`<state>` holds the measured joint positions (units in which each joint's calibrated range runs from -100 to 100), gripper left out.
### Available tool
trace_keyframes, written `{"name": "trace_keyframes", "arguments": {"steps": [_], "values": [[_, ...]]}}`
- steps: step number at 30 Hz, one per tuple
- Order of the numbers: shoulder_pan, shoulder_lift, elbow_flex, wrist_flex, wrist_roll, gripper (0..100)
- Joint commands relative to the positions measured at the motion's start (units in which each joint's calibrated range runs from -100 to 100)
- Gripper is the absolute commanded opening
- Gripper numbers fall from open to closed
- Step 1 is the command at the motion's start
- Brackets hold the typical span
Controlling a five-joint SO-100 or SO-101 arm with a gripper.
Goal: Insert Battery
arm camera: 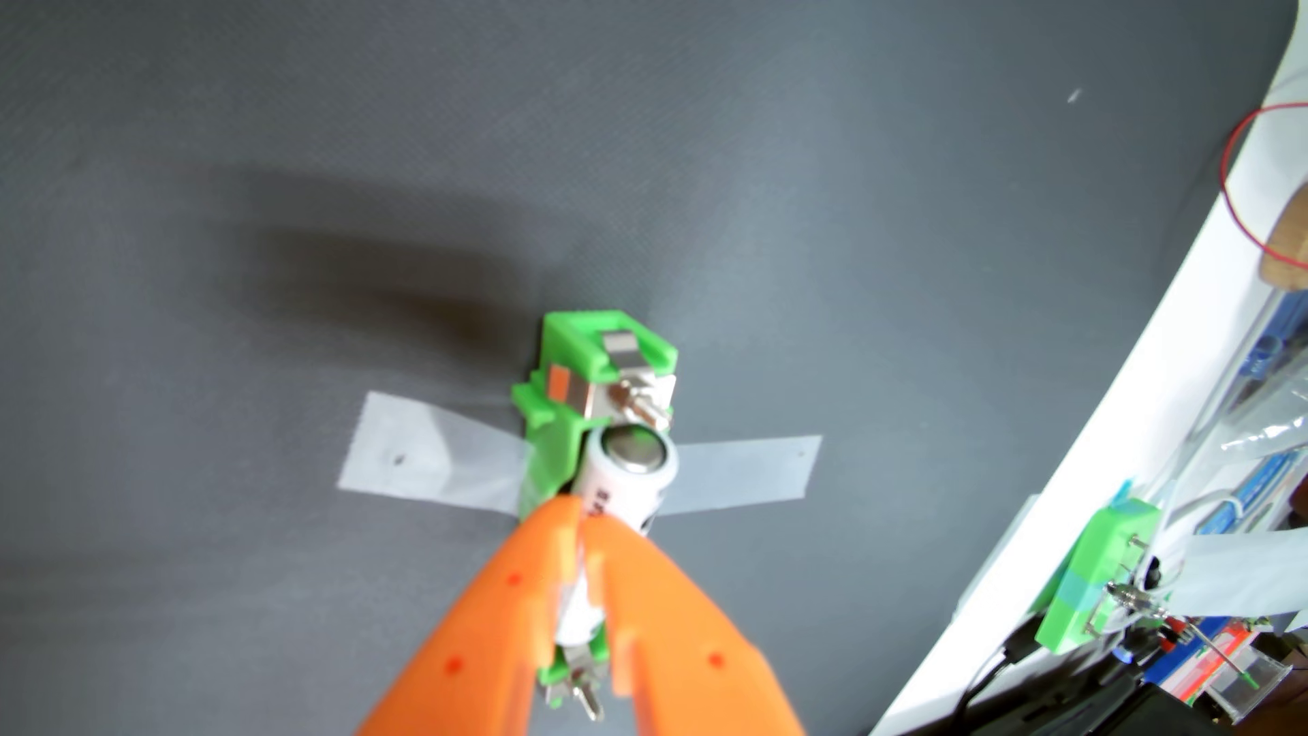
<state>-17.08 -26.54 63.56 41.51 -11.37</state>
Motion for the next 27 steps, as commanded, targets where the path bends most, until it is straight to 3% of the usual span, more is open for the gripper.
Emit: {"name": "trace_keyframes", "arguments": {"steps": [1,7,27], "values": [[-0.2,-1.0,-4.4,3.4,0.2,2],[-0.4,-1.0,-9.2,10.0,0.1,2],[3.9,-0.9,-8.4,5.9,0.2,2]]}}
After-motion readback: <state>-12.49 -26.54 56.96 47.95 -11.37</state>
